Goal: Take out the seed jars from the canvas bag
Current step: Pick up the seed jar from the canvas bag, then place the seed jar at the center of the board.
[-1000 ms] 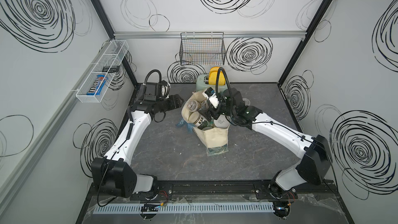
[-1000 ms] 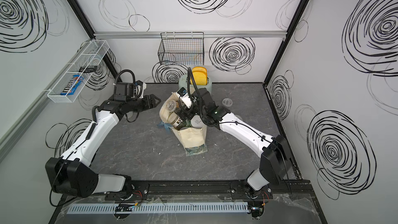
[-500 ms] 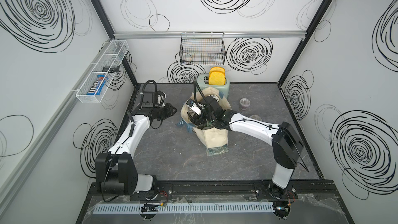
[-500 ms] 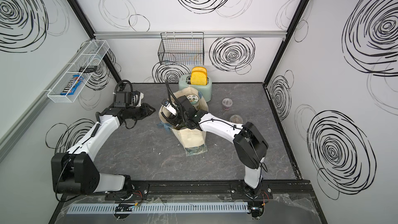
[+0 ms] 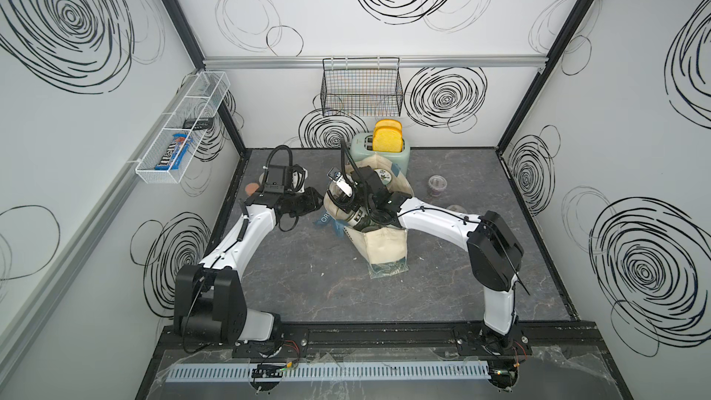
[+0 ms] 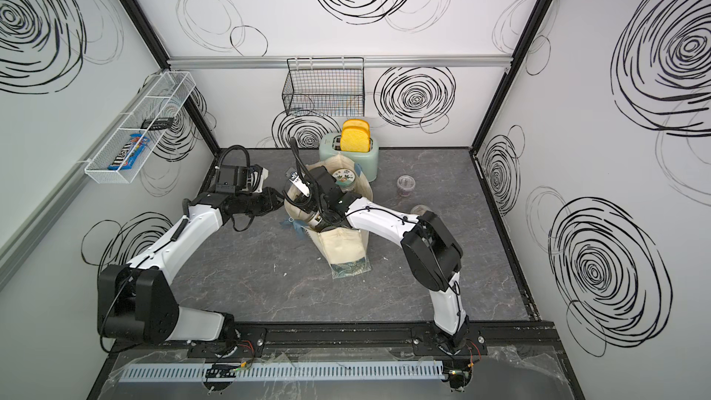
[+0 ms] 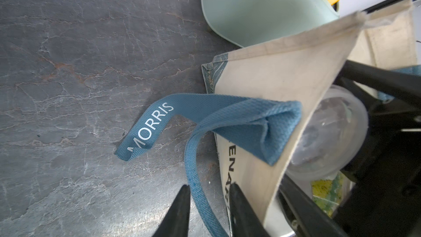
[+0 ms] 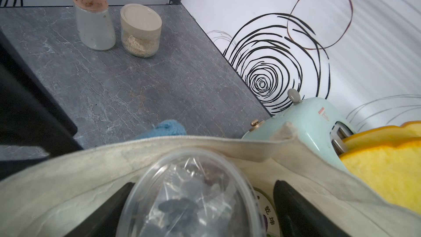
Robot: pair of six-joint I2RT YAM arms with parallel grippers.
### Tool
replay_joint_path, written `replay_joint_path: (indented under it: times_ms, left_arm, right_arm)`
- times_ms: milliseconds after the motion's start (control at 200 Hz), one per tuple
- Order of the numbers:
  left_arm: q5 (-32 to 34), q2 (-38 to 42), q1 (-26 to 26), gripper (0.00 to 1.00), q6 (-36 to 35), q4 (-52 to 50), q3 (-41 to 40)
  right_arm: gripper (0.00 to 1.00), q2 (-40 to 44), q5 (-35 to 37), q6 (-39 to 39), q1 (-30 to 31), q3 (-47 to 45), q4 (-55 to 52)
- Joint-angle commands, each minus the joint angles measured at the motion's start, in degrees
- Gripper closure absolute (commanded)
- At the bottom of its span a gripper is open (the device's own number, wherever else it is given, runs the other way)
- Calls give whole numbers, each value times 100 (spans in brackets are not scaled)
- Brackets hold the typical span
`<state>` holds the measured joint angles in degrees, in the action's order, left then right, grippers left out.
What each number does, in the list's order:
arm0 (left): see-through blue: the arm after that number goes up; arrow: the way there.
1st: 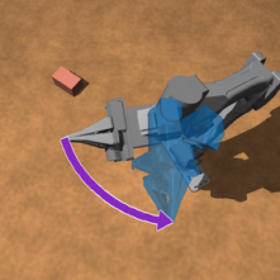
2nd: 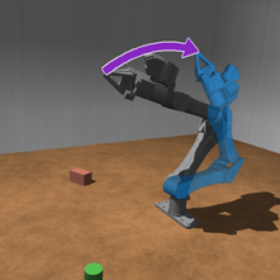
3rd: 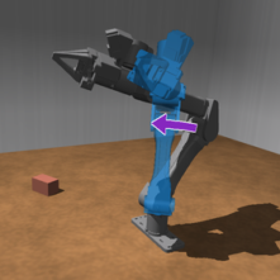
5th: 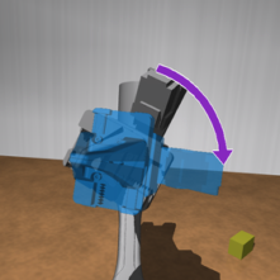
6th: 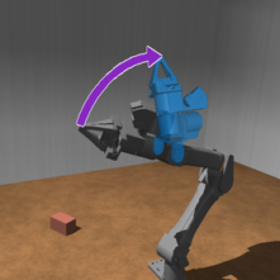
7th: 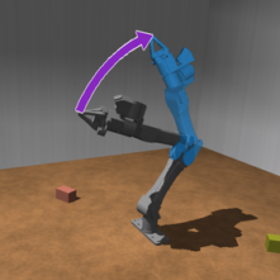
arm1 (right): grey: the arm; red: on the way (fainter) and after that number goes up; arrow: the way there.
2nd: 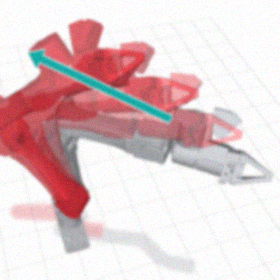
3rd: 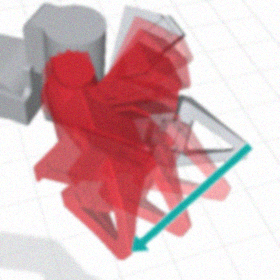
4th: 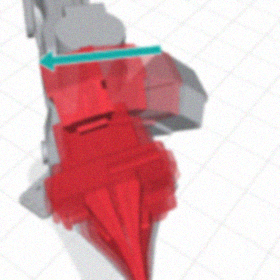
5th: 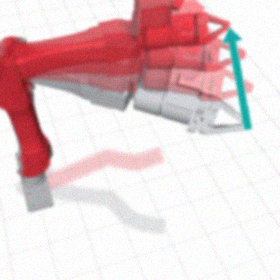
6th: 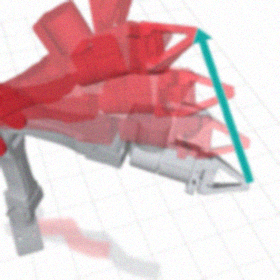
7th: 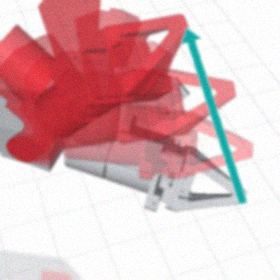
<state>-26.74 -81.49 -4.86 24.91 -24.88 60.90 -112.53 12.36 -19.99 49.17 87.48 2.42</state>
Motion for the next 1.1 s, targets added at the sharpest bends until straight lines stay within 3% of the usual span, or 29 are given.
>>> replay_joint_path:
  times_ms: [0, 255, 690, 825, 1096]
  left_arm:
    - [18, 46, -84, 66, 36, 231, 18]
    - [63, 155, -111, 65, 32, 151, 70]
    - [397, 678, -142, 56, -190, -537, 660]
    - [758, 775, -341, 52, -369, -936, 945]
    - [1425, 742, -1252, 45, -390, -1272, 1415]
  right_arm:
    - [9, -119, 201, -128, -49, 168, -153]
    - [25, 118, 294, -10, -65, 246, -224]
    - [26, 1642, -133, 929, -325, 16, -362]
    - [26, 2468, -221, 1487, -587, -683, -422]
    - [26, 4499, -436, 2549, -1450, -2843, -676]
